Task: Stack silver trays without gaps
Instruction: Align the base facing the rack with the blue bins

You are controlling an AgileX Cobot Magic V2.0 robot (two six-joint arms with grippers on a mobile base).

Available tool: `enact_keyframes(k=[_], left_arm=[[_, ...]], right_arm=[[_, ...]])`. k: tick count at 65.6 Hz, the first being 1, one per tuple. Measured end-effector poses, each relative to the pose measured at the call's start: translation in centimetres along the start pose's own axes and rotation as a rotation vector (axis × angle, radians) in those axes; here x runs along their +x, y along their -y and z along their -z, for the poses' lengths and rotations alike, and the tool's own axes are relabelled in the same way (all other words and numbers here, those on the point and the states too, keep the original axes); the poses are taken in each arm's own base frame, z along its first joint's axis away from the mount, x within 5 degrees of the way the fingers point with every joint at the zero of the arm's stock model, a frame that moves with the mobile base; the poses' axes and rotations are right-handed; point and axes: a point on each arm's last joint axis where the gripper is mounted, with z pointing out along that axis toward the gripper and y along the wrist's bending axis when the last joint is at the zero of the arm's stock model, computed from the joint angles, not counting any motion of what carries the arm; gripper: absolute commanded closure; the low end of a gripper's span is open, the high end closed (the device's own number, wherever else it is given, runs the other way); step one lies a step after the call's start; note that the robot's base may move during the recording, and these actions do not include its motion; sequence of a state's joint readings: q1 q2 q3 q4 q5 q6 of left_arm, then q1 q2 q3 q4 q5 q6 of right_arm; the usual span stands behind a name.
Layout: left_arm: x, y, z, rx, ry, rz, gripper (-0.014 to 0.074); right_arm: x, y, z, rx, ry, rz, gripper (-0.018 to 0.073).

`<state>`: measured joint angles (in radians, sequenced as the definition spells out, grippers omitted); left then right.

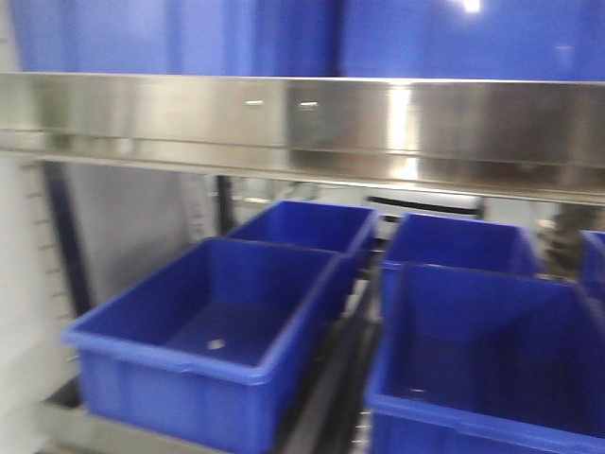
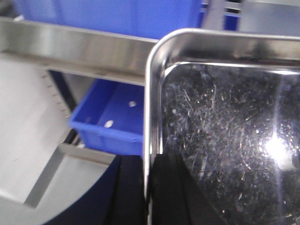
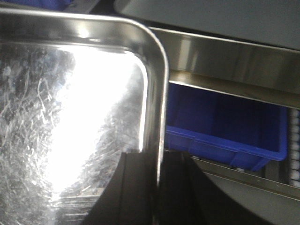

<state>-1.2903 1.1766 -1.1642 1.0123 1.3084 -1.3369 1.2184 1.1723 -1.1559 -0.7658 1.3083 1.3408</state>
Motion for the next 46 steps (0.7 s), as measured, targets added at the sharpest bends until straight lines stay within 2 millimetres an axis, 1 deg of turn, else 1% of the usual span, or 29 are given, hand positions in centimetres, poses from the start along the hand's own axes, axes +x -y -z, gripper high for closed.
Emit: enact_keyframes(k=[46], left_arm=[[0.0, 0.0, 0.0, 0.0, 0.0, 0.0, 0.0613]], right_arm=[[0.0, 0.0, 0.0, 0.0, 0.0, 0.0, 0.0574]])
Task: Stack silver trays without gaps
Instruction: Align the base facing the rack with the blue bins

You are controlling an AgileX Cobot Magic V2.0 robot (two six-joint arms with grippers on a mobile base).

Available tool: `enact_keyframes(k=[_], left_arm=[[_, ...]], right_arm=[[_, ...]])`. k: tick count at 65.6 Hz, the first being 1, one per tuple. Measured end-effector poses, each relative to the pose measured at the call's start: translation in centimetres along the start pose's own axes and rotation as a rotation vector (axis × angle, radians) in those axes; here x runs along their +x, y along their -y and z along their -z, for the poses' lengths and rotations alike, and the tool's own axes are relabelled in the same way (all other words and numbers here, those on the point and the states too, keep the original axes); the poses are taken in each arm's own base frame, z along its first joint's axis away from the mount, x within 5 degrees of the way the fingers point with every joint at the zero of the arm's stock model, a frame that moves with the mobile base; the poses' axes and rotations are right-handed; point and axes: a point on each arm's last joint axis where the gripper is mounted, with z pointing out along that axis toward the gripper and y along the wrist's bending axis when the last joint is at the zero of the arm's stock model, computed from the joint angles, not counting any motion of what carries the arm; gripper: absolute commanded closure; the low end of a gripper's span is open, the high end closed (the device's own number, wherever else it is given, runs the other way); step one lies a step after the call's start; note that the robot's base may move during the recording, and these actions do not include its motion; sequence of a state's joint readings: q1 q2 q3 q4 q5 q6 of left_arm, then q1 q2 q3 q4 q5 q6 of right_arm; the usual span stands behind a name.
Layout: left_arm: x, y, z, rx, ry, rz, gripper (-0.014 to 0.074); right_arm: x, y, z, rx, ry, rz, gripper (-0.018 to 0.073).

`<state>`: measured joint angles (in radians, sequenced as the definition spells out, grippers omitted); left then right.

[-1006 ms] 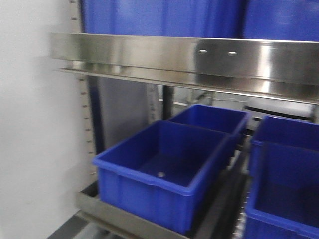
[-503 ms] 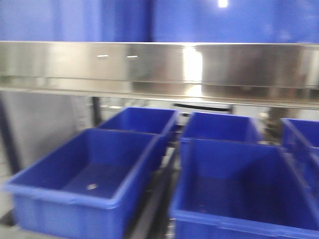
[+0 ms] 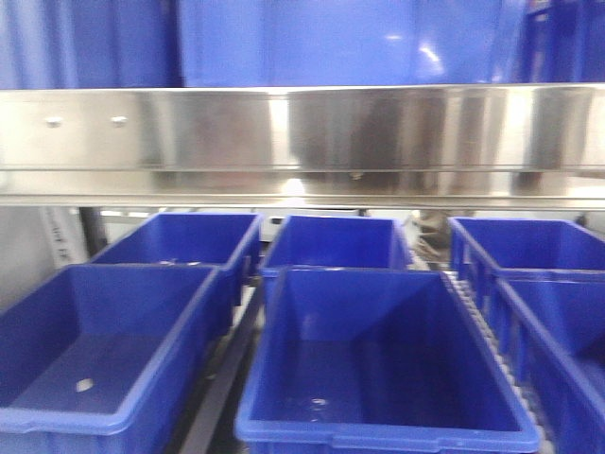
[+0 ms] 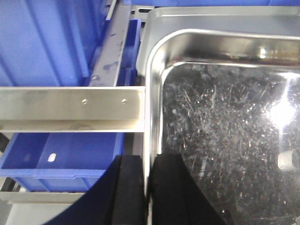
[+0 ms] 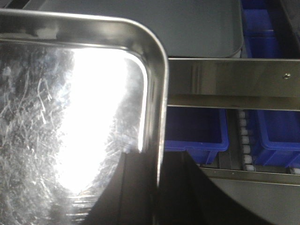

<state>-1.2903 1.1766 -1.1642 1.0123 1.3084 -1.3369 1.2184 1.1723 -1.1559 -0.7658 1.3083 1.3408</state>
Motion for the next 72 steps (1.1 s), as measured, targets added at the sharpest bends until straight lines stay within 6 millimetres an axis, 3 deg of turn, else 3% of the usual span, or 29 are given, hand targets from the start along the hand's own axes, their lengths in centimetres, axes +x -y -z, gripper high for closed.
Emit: enact_keyframes(k=[72], left_arm=[[-0.21, -0.05, 0.0, -0.005, 0.023, -0.006, 0.0613]], right_arm=[[0.0, -0.02, 0.0, -0.002, 0.0, -0.002, 0.0574]])
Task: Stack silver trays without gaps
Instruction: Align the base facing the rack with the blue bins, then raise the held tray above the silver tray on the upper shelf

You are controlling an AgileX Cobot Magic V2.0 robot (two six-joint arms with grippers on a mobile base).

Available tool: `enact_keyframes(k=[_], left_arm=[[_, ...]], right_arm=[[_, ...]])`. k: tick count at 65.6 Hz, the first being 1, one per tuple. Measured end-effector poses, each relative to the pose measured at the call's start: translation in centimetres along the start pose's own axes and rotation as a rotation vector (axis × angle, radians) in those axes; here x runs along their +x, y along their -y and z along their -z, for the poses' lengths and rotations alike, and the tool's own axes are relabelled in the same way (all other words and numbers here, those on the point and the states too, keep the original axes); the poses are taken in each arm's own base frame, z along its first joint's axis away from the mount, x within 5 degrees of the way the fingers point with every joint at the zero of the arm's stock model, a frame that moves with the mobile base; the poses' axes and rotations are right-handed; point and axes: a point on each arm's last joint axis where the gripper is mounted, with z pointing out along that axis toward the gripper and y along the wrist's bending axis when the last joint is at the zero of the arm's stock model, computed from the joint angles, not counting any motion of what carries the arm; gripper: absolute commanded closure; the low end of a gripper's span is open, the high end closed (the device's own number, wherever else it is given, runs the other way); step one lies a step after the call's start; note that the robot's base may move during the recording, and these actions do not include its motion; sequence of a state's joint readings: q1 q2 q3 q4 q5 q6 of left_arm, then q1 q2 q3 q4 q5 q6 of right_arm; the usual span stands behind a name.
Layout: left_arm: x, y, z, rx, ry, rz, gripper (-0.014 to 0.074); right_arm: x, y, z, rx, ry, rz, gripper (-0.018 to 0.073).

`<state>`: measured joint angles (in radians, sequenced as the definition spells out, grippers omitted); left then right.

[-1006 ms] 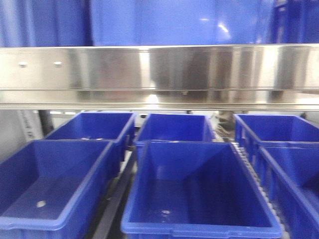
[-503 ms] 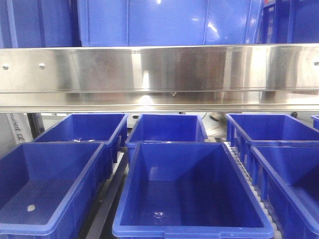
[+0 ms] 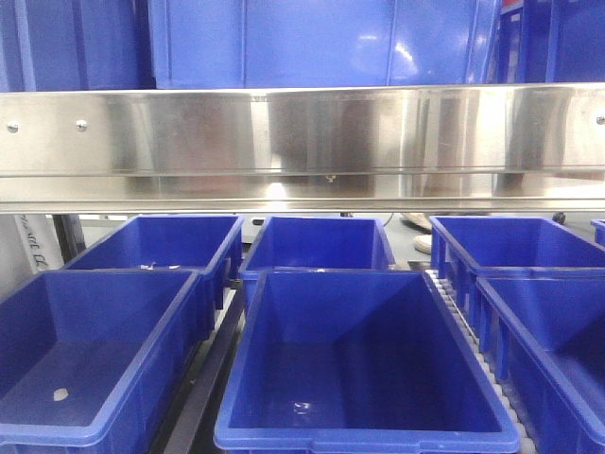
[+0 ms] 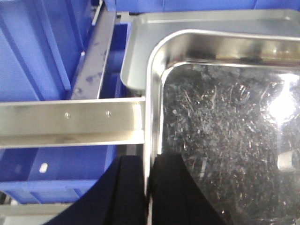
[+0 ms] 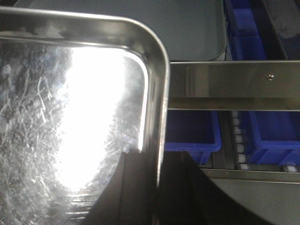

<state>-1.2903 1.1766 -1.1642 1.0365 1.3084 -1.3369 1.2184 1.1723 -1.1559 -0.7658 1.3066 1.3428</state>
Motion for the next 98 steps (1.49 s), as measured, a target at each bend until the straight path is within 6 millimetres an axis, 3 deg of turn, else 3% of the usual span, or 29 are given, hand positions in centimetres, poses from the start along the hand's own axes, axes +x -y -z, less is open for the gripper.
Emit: enact_keyframes(k=[40, 50, 63, 80, 98], left_arm=[[-0.2, 0.0, 0.0, -0.005, 0.02, -0.005, 0.0613], [-0.7, -0.2, -0.7, 0.018, 0.01, 0.019, 0.0613], [-2.5, -1.2, -4.1, 0.123, -0.032, 0.071, 0.0613], [-3.8, -3.0, -11.6, 0.195, -0.149, 0.09, 0.0613], [-7.5, -1.9, -16.7, 0.207, -0.158, 0.025, 0.0613]], right_arm=[[0.0, 0.0, 0.0, -0.005, 0.003, 0.0, 0.0574], [-1.2, 0.3, -0.9, -0.013, 0.029, -0.011, 0.0574], [-4.2, 1.2, -3.8, -0.028, 0.016, -0.046, 0.0574], [-10.0, 1.3, -8.4, -0.044, 0.091, -0.046, 0.0574], [-12.4, 1.4, -13.3, 0.061, 0.029, -0.056, 0.0574]])
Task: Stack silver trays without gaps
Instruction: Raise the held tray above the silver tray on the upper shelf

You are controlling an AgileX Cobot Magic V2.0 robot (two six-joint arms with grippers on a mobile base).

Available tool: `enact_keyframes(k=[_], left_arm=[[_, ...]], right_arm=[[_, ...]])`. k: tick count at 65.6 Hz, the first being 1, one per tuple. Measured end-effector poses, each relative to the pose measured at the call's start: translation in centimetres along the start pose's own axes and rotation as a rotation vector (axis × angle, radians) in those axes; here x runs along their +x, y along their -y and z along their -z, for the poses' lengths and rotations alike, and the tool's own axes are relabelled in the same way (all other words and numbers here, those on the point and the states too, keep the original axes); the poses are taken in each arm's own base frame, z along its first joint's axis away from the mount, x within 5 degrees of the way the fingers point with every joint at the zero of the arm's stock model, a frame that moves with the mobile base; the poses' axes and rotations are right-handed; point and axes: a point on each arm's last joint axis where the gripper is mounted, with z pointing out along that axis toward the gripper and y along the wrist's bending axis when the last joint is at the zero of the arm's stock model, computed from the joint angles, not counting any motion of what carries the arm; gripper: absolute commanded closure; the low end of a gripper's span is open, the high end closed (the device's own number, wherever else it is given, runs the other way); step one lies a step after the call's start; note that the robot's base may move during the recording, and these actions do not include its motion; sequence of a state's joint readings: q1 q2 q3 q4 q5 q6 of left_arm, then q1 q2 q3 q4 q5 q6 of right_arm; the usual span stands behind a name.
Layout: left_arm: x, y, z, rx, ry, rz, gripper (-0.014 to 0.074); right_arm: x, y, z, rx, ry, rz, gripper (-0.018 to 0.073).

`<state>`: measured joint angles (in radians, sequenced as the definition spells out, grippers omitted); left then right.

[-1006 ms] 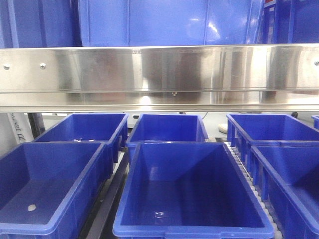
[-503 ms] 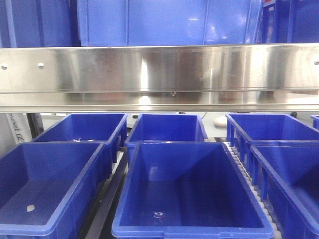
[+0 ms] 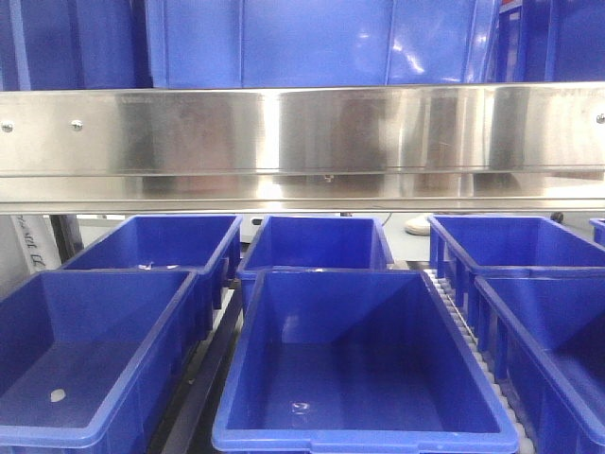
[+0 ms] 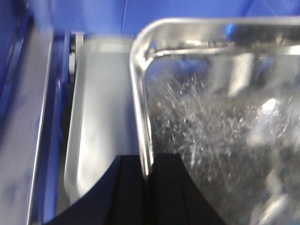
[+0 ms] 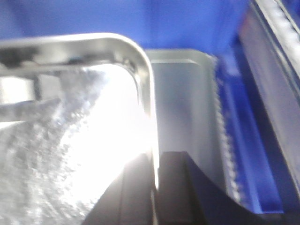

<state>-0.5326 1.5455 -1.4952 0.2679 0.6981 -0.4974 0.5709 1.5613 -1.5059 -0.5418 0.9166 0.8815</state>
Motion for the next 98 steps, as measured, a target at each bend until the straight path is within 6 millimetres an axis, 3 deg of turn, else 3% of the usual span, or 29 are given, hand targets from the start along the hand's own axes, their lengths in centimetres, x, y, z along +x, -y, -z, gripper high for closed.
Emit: enact_keyframes(k=[16, 25, 42, 59, 70, 86, 91, 98], left_arm=[[-1.9, 0.5, -4.2, -0.027, -0.027, 0.003, 0.0613], [-1.9, 0.7, -6.4, -0.036, -0.049, 0.003, 0.0613], [-0.8, 0.2, -9.6, -0.053, -0.111, 0.021, 0.0613], [-1.2, -2.1, -10.2, -0.092, -0.111, 0.056, 0.0613], [-1.3, -2.2, -10.2, -0.095, -0.108, 0.058, 0.0596], [-1.1, -2.3, -10.6, -0.105, -0.11, 0.043, 0.036], [-1.1, -2.3, -10.8, -0.108, -0.113, 0.041, 0.0318], [-1.0, -2.2, -10.9, -0.103, -0.117, 0.041, 0.0317]], right_arm=[[-1.4, 0.4, -3.4, 0.072, -0.055, -0.035, 0.0574], [-2.1, 0.6, -4.8, 0.094, -0.059, -0.029, 0.0574], [-1.2, 0.5, -7.3, 0.131, -0.122, -0.019, 0.0574], [-1.8, -0.5, -9.4, 0.023, -0.037, -0.02, 0.0574], [-1.7, -0.6, -10.0, 0.019, -0.035, -0.016, 0.0574], [-2.0, -0.9, -10.7, -0.023, 0.002, -0.016, 0.0571], [-2.1, -1.1, -10.7, -0.039, 0.016, -0.018, 0.0516], [-2.1, -1.2, -10.7, -0.049, 0.014, -0.027, 0.0343]])
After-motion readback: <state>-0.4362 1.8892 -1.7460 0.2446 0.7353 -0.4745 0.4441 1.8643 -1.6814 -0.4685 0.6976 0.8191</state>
